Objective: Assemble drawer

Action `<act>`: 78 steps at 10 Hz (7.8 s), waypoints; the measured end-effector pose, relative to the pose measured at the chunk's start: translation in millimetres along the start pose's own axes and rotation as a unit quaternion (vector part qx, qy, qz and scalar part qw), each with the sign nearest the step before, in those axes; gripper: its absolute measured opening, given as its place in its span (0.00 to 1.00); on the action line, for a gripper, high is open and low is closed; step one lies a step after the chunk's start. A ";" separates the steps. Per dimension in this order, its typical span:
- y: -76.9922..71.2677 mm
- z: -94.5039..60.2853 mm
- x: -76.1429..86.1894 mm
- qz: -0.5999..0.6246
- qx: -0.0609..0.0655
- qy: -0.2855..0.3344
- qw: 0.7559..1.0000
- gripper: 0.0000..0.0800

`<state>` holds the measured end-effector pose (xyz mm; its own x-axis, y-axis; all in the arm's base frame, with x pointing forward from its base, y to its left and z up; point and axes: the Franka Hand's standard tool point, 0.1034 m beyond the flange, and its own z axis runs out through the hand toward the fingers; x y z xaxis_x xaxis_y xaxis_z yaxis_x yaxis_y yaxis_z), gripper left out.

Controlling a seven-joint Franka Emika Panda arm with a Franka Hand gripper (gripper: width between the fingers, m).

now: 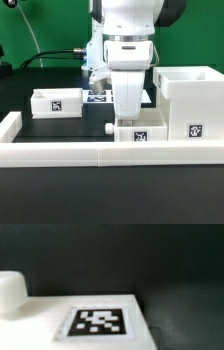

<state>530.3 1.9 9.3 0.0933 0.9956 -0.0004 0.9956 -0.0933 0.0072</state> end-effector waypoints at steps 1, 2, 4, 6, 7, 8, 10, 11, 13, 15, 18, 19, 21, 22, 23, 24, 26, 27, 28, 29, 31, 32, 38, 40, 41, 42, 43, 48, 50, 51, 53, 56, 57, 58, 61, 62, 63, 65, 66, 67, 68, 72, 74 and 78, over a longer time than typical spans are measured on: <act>0.2 -0.4 2.3 -0.003 0.002 -0.001 1.000 0.06; 0.4 -0.7 0.7 0.000 0.004 -0.001 1.000 0.06; 0.2 -0.2 -1.0 0.001 0.005 -0.001 1.000 0.06; 0.1 -0.1 -0.5 0.000 0.005 -0.001 1.000 0.06; -0.3 0.2 1.8 -0.004 0.005 -0.002 1.000 0.06; -0.6 0.3 2.7 -0.006 0.006 -0.002 1.000 0.06; -0.6 0.4 1.5 -0.005 0.006 -0.002 1.000 0.06; -0.6 0.5 1.4 -0.005 0.006 -0.002 1.000 0.06; -1.1 0.6 7.4 -0.014 0.002 -0.002 1.000 0.06; -0.3 0.0 10.3 -0.010 0.009 -0.007 1.000 0.06; 1.5 -0.6 9.6 -0.005 0.010 -0.007 1.000 0.06; 1.5 -0.6 9.5 -0.005 0.010 -0.007 1.000 0.06; 1.1 -1.2 11.3 -0.006 0.010 -0.007 1.000 0.17; 2.4 -4.9 13.7 -0.006 0.008 -0.006 1.000 0.39; 4.4 -11.8 15.2 -0.004 0.006 -0.007 1.000 0.56; 5.8 -19.4 15.8 -0.003 0.007 -0.009 1.000 0.56; 9.2 -38.9 8.9 -0.001 0.008 -0.016 1.000 0.79; 11.5 -46.0 0.8 -0.004 0.004 -0.018 1.000 0.79; 12.6 -50.3 -13.8 -0.010 0.002 -0.020 1.000 0.81; 12.7 -50.1 -30.8 -0.020 0.001 -0.021 1.000 0.81; 12.1 -48.3 -46.3 -0.019 0.002 -0.021 1.000 0.81; 11.9 -48.0 -46.2 -0.019 0.003 -0.021 1.000 0.81; 12.9 -16.0 -83.5 -0.027 0.025 0.069 0.997 0.81; 10.7 -9.3 -54.3 0.006 0.034 0.080 0.996 0.81; 9.2 -7.1 -38.5 0.022 0.040 0.083 0.996 0.81; 8.4 -5.5 -31.5 0.039 0.043 0.079 0.995 0.81; 8.6 -5.6 -29.4 0.057 0.044 0.076 0.994 0.81; 14.1 -8.4 -24.3 0.113 0.045 0.057 0.991 0.81; 14.6 -7.9 -24.8 0.110 0.043 0.058 0.991 0.81; 14.5 -7.8 -24.8 0.110 0.044 0.058 0.991 0.81; 17.7 -9.2 -29.2 0.045 0.048 0.051 0.997 0.81; 19.8 -8.4 -30.7 0.031 0.062 0.042 0.997 0.81; 19.8 -8.4 -30.7 0.031 0.062 0.042 0.997 0.81; 19.9 -8.4 -30.5 0.030 0.062 0.042 0.997 0.81; 28.7 -15.9 -27.3 0.017 0.073 0.034 0.997 0.81; 32.1 -20.0 -13.5 0.020 0.078 0.034 0.996 0.81; 33.5 -20.6 -13.0 0.021 0.077 0.031 0.996 0.81; 33.3 -19.9 -14.0 0.033 0.076 0.023 0.996 0.81; 32.4 -18.7 -14.6 0.037 0.076 0.022 0.996 0.81; 31.8 -18.3 -14.6 0.039 0.077 0.022 0.996 0.81; 31.7 -18.8 -14.0 0.039 0.078 0.020 0.996 0.81; 32.8 -19.8 -13.8 0.036 0.078 -0.008 0.996 0.81; 32.4 -18.7 -15.1 0.037 0.079 -0.008 0.996 0.81; 29.9 -16.6 -21.0 -0.006 0.083 -0.003 0.997 0.81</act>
Offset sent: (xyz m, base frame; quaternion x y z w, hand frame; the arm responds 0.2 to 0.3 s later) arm 0.0000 0.0000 0.0000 0.0000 0.0000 0.0000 1.0000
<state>558.0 -21.8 26.1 0.0813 0.9967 -0.0060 0.9842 -0.0813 -0.1575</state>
